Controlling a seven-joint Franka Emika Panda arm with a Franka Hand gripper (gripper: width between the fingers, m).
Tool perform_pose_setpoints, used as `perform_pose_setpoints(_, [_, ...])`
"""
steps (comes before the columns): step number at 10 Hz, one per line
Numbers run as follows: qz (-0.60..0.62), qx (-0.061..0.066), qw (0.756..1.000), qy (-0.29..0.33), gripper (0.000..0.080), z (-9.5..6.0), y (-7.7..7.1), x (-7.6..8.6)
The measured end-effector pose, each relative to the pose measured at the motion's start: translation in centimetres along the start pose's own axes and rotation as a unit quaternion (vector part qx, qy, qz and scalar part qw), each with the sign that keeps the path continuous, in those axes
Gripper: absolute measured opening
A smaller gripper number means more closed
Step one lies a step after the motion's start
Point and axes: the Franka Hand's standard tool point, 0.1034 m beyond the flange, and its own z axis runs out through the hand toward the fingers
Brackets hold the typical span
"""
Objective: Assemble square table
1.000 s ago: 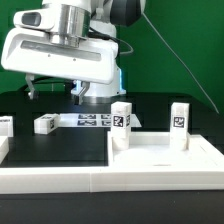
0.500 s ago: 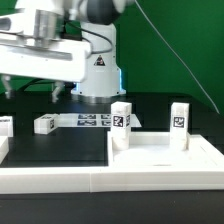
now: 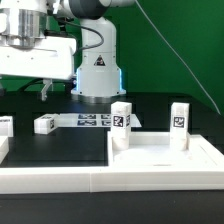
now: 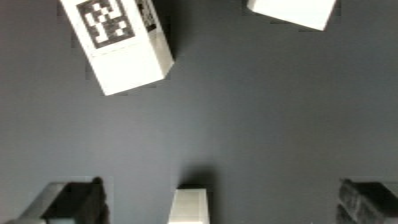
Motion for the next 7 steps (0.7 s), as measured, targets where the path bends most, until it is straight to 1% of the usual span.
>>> perform_pose_setpoints(1, [0.036,0.017,0.999,-0.011,0.0649,0.1,0.5,-0.3])
perform_pose_setpoints(2, [0.055,0.020,0.998,-0.015,0.0649,0.2,0.6,-0.3])
perform_pose_setpoints(3, [0.064,0.021,0.998,-0.018,0.0649,0.4,0.1,-0.3])
perform_pose_setpoints(6, [0.105,0.031,0.993,-0.033,0.0649,1.5,-1.6,-0.6])
perform_pose_setpoints(7, [0.109,0.034,0.993,-0.037,0.0649,1.7,-1.7,-0.8])
